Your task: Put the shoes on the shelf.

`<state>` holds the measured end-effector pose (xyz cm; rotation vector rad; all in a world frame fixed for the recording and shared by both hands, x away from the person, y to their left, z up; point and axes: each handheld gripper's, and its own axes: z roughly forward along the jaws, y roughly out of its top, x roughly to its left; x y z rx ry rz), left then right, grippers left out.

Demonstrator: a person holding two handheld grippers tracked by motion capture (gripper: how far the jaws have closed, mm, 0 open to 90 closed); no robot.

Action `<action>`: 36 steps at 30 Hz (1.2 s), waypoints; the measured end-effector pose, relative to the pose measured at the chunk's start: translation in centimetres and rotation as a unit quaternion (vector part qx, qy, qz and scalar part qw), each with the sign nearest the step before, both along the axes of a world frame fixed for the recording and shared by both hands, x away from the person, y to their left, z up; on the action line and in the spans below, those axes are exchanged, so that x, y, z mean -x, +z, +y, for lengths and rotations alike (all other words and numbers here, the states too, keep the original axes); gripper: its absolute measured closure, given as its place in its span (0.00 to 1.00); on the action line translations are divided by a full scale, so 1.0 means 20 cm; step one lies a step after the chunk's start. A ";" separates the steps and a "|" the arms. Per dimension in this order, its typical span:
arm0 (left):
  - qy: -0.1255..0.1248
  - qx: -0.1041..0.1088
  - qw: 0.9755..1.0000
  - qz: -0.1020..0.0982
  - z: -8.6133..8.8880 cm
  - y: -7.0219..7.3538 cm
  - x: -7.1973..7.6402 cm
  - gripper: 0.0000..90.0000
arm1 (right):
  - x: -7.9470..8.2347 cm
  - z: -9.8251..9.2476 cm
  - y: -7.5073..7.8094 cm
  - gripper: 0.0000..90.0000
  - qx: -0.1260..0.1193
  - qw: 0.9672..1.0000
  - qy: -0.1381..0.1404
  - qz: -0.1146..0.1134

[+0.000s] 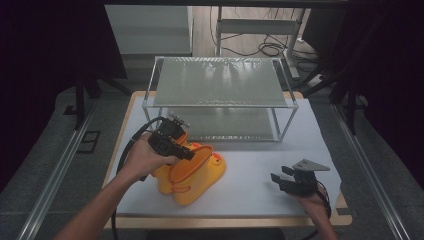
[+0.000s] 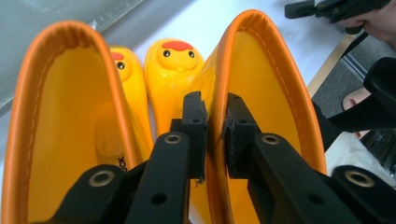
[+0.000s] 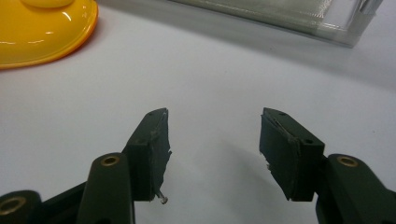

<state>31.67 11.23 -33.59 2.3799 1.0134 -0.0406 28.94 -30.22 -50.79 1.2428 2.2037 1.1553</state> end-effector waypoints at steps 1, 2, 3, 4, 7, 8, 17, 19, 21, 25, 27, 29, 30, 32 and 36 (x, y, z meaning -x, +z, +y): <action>0.002 0.002 1.000 0.000 0.01 0.00 0.00 0.89 | 0.00 0.00 0.00 0.47 0.000 1.000 0.000 0.000; 0.002 0.001 1.000 0.000 0.01 -0.01 0.00 0.88 | 0.00 0.00 0.00 0.47 0.000 1.000 -0.001 0.000; 0.003 0.000 1.000 -0.001 0.01 -0.01 0.00 0.87 | 0.00 0.00 0.00 0.47 -0.001 1.000 -0.001 0.001; 0.003 -0.001 1.000 -0.001 0.02 -0.01 0.00 0.85 | 0.00 -0.01 0.00 0.47 0.000 1.000 -0.001 -0.001; 0.004 -0.006 1.000 -0.004 0.01 0.00 0.01 0.78 | 0.00 -0.01 0.00 0.47 0.000 1.000 -0.001 -0.001; 0.006 -0.001 1.000 -0.006 0.01 0.01 0.01 0.74 | 0.00 0.00 0.00 0.47 0.000 1.000 -0.002 0.000; 0.015 0.031 0.999 -0.020 0.06 0.15 0.00 0.52 | 0.00 -0.01 0.00 0.47 0.000 1.000 -0.002 -0.001; 0.017 0.031 0.999 -0.020 0.08 0.16 0.00 0.48 | 0.00 -0.01 0.00 0.47 0.000 1.000 -0.002 -0.001; 0.017 0.032 0.999 -0.018 0.09 0.17 -0.01 0.46 | 0.00 -0.01 0.00 0.47 0.001 1.000 -0.001 -0.002; 0.017 0.031 0.999 -0.006 0.11 0.15 -0.02 0.41 | 0.00 -0.01 0.00 0.47 0.000 1.000 -0.002 0.001; 0.017 0.027 0.999 -0.003 0.12 0.14 -0.03 0.40 | 0.00 -0.01 0.00 0.47 0.001 1.000 -0.001 0.000; 0.015 0.025 1.000 0.002 0.12 0.12 -0.03 0.40 | 0.00 -0.01 0.00 0.47 0.001 1.000 -0.001 0.001; 0.014 0.022 1.000 0.006 0.12 0.11 -0.03 0.40 | 0.00 -0.01 0.00 0.47 0.002 1.000 -0.001 0.001; 0.012 0.018 1.000 0.010 0.12 0.09 -0.03 0.40 | 0.00 -0.01 0.00 0.47 0.001 1.000 -0.002 0.002; 0.008 0.008 1.000 0.019 0.11 0.05 -0.04 0.39 | 0.00 -0.01 0.00 0.47 0.001 1.000 -0.003 0.004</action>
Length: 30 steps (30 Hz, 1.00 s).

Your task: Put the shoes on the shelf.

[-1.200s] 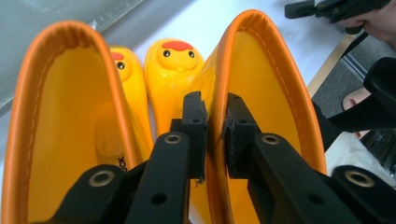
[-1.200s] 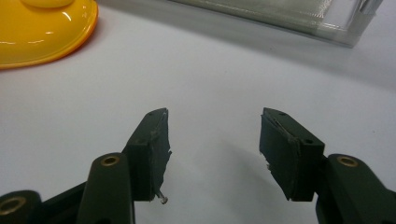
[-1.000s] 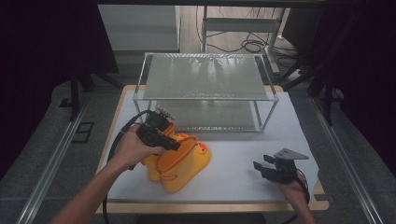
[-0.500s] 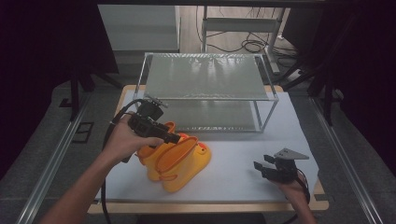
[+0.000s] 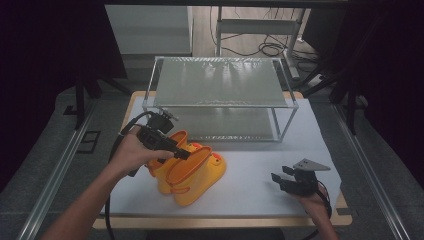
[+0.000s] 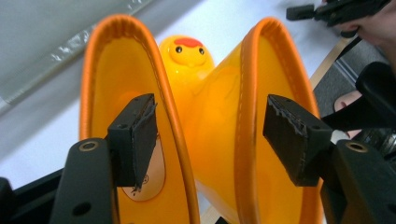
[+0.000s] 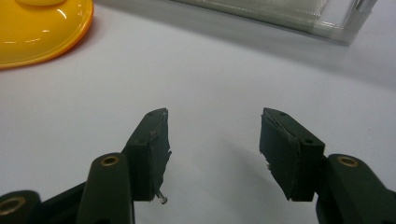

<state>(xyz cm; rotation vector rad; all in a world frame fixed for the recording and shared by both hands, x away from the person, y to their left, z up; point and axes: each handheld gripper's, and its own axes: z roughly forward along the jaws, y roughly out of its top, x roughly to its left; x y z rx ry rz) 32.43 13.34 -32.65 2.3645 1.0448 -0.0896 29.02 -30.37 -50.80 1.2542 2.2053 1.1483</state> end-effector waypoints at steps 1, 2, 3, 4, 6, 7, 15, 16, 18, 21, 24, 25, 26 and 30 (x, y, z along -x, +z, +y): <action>0.000 -0.002 1.000 0.001 0.00 -0.01 0.00 0.39 | 0.00 0.00 0.00 0.47 0.000 1.000 0.000 -0.001; 0.001 -0.004 1.000 0.003 -0.01 -0.02 0.00 0.39 | 0.00 0.00 0.00 0.47 0.000 1.000 0.000 -0.001; 0.000 -0.006 1.000 0.005 -0.01 -0.03 -0.01 0.40 | 0.00 0.00 0.00 0.46 0.000 1.000 0.000 0.000; 0.000 -0.009 1.000 0.008 -0.02 -0.04 -0.01 0.40 | 0.00 0.00 0.00 0.46 -0.001 1.000 -0.002 0.000; 0.001 -0.012 1.000 0.010 -0.02 -0.06 -0.01 0.40 | 0.00 0.00 0.00 0.46 0.000 1.000 -0.002 -0.001; 0.001 -0.014 1.000 0.011 -0.03 -0.06 -0.01 0.41 | 0.00 0.00 0.00 0.46 0.000 1.000 -0.002 -0.001; 0.006 -0.032 0.999 0.018 -0.06 -0.10 -0.02 0.47 | -0.01 -0.01 -0.01 0.46 -0.003 1.000 -0.012 0.001; 0.007 -0.034 0.999 0.018 -0.06 -0.10 -0.02 0.49 | -0.01 -0.02 0.00 0.46 -0.003 1.000 -0.013 0.001; 0.008 -0.038 0.999 0.015 -0.07 -0.10 -0.02 0.54 | -0.01 -0.02 0.00 0.46 -0.004 1.000 -0.015 0.002; 0.012 -0.037 0.999 0.011 -0.07 -0.10 -0.02 0.66 | -0.01 -0.02 0.00 0.46 -0.003 1.000 -0.015 0.002; 0.011 -0.034 0.999 0.006 -0.07 -0.10 -0.01 0.79 | -0.01 -0.01 -0.01 0.46 -0.002 1.000 -0.015 0.002; 0.011 -0.034 0.999 0.004 -0.07 -0.10 -0.01 0.83 | -0.01 -0.01 -0.01 0.46 -0.002 1.000 -0.015 0.002; 0.010 -0.032 0.999 0.004 -0.06 -0.10 -0.01 0.86 | -0.01 -0.01 -0.01 0.46 -0.003 1.000 -0.015 0.002; 0.010 -0.024 1.000 0.004 -0.06 -0.10 -0.01 0.90 | -0.01 -0.02 -0.01 0.46 -0.002 1.000 -0.016 0.003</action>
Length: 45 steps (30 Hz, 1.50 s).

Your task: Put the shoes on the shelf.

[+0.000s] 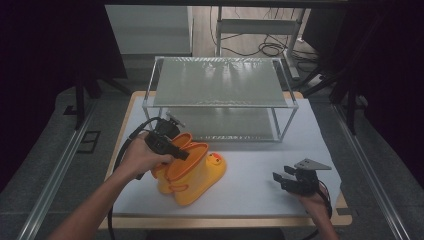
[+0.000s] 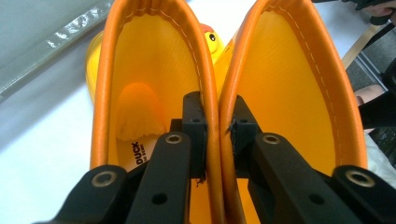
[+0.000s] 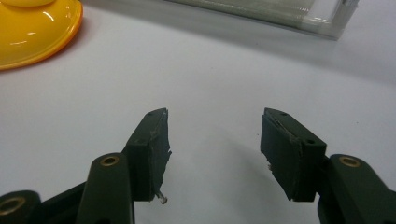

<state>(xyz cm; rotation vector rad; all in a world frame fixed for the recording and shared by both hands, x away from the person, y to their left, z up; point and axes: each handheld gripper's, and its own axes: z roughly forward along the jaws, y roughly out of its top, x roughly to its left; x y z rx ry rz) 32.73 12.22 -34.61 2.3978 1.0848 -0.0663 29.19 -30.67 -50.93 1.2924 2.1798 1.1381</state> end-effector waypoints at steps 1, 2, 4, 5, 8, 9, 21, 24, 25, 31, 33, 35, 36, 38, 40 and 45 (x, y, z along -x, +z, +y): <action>0.000 0.002 1.000 -0.001 0.00 0.00 0.00 0.90 | 0.00 0.00 0.00 0.46 0.001 1.000 0.001 -0.001; 0.001 0.005 1.000 -0.001 0.01 0.00 0.00 0.90 | 0.00 0.00 0.00 0.46 0.001 1.000 0.000 0.000; 0.006 0.014 1.000 -0.002 0.02 0.00 0.00 0.90 | 0.00 0.00 0.00 0.46 0.001 1.000 0.001 0.000; 0.008 0.018 1.000 -0.003 0.02 0.00 -0.01 0.90 | 0.00 0.00 0.00 0.46 0.002 1.000 0.001 0.000; 0.014 0.026 1.000 -0.001 0.03 0.01 -0.02 0.90 | 0.00 0.00 0.00 0.46 0.001 1.000 0.000 0.000; 0.015 0.026 1.000 -0.001 0.04 0.01 -0.03 0.90 | 0.00 0.00 0.00 0.46 0.001 1.000 0.000 -0.001; 0.002 0.049 0.999 0.007 0.00 0.08 -0.06 0.91 | 0.00 -0.02 0.00 0.46 -0.001 1.000 -0.004 -0.003; -0.003 0.057 0.998 0.006 -0.02 0.13 -0.06 0.91 | 0.00 -0.02 0.00 0.46 -0.001 1.000 -0.005 -0.002; -0.006 0.058 0.998 0.005 -0.02 0.14 -0.06 0.91 | 0.00 -0.02 0.00 0.46 0.000 1.000 -0.005 -0.002; -0.020 0.058 0.998 -0.011 -0.08 0.27 -0.06 0.91 | -0.01 -0.02 0.00 0.46 0.000 1.000 -0.006 -0.001; -0.025 0.057 0.998 -0.014 -0.09 0.31 -0.06 0.91 | -0.01 -0.03 0.00 0.46 0.001 1.000 -0.007 -0.001; -0.028 0.057 0.998 -0.018 -0.11 0.33 -0.05 0.91 | -0.01 -0.03 0.00 0.46 0.000 1.000 -0.009 -0.001; -0.028 0.060 0.998 -0.019 -0.12 0.35 -0.05 0.91 | -0.01 -0.03 0.01 0.46 -0.001 1.000 -0.010 0.000; -0.034 0.057 0.998 -0.021 -0.12 0.38 -0.05 0.91 | -0.01 -0.04 0.01 0.46 -0.001 1.000 -0.013 -0.001; -0.038 0.058 0.997 -0.023 -0.13 0.41 -0.05 0.91 | -0.01 -0.04 0.01 0.46 -0.002 1.000 -0.014 0.000; -0.046 0.061 0.997 -0.031 -0.17 0.47 -0.04 0.91 | -0.01 -0.05 0.00 0.46 -0.003 1.000 -0.018 0.001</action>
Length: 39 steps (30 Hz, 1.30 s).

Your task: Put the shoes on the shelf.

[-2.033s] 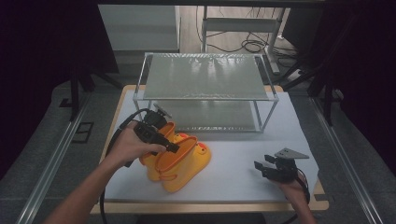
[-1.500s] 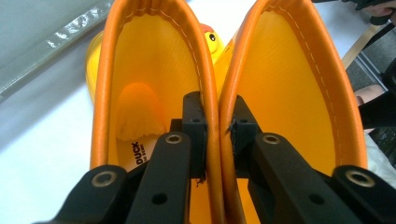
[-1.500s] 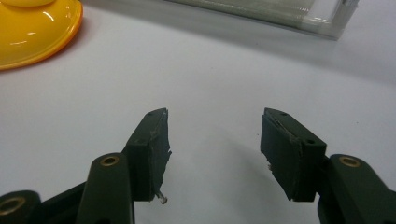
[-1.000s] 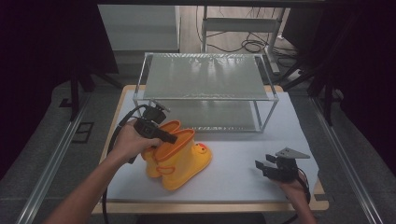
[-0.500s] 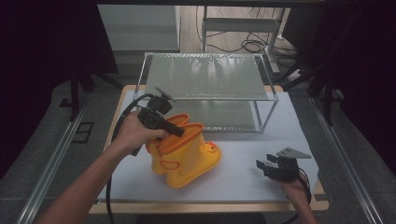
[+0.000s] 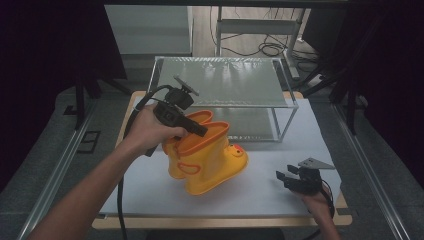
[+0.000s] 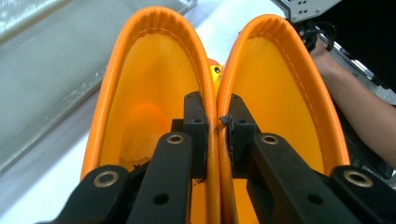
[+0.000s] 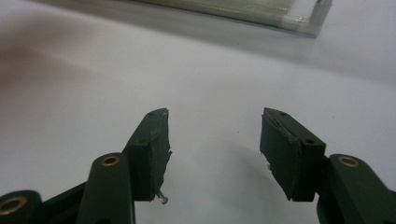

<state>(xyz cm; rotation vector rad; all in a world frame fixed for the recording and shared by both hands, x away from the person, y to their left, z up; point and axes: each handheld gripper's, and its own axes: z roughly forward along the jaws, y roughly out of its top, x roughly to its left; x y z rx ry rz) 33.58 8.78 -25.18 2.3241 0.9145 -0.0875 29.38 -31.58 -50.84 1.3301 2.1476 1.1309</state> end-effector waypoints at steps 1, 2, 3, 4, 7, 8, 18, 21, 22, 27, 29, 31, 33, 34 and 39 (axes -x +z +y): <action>-0.001 0.002 1.000 0.000 0.00 0.01 0.00 0.91 | 0.00 0.00 0.00 0.46 0.001 1.000 0.000 -0.001; 0.002 0.005 1.000 -0.001 0.00 0.02 -0.01 0.91 | 0.00 0.00 0.00 0.46 0.001 1.000 0.000 -0.001; 0.002 0.006 1.000 -0.001 -0.01 0.03 -0.01 0.91 | 0.00 0.00 0.00 0.46 0.000 1.000 -0.002 -0.004; 0.002 0.006 1.000 -0.002 -0.01 0.04 -0.01 0.91 | 0.00 0.00 0.00 0.46 -0.001 1.000 -0.003 -0.005; -0.001 0.005 1.000 -0.008 -0.03 0.08 -0.01 0.91 | 0.00 -0.02 0.01 0.46 -0.004 1.000 -0.008 -0.004; -0.001 0.005 1.000 -0.009 -0.03 0.09 0.00 0.91 | 0.00 -0.02 0.01 0.46 -0.005 1.000 -0.010 -0.005; -0.010 0.030 0.999 -0.018 -0.06 0.27 -0.02 0.91 | 0.00 -0.04 0.01 0.46 -0.013 1.000 -0.020 0.001; -0.012 0.040 0.999 -0.021 -0.06 0.34 -0.02 0.91 | 0.00 -0.04 0.00 0.46 -0.014 1.000 -0.023 0.003; -0.010 0.043 0.999 -0.023 -0.06 0.36 -0.03 0.91 | 0.00 -0.04 0.00 0.46 -0.014 1.000 -0.023 0.004; -0.005 0.054 0.998 -0.028 -0.07 0.45 -0.06 0.91 | 0.00 -0.04 0.00 0.47 -0.014 1.000 -0.025 0.003; -0.003 0.059 0.998 -0.030 -0.07 0.48 -0.07 0.91 | 0.00 -0.05 0.00 0.46 -0.014 1.000 -0.025 0.006; 0.001 0.063 0.998 -0.031 -0.08 0.51 -0.09 0.91 | 0.00 -0.05 -0.01 0.47 -0.013 1.000 -0.026 0.006; 0.008 0.067 0.997 -0.034 -0.07 0.55 -0.11 0.91 | 0.00 -0.05 0.00 0.46 -0.015 0.999 -0.028 0.008; 0.011 0.068 0.997 -0.035 -0.07 0.56 -0.12 0.91 | 0.00 -0.05 0.00 0.47 -0.014 0.999 -0.028 0.008; 0.040 0.061 0.996 -0.044 -0.09 0.64 -0.18 0.91 | 0.00 -0.06 0.00 0.47 -0.015 0.999 -0.031 0.008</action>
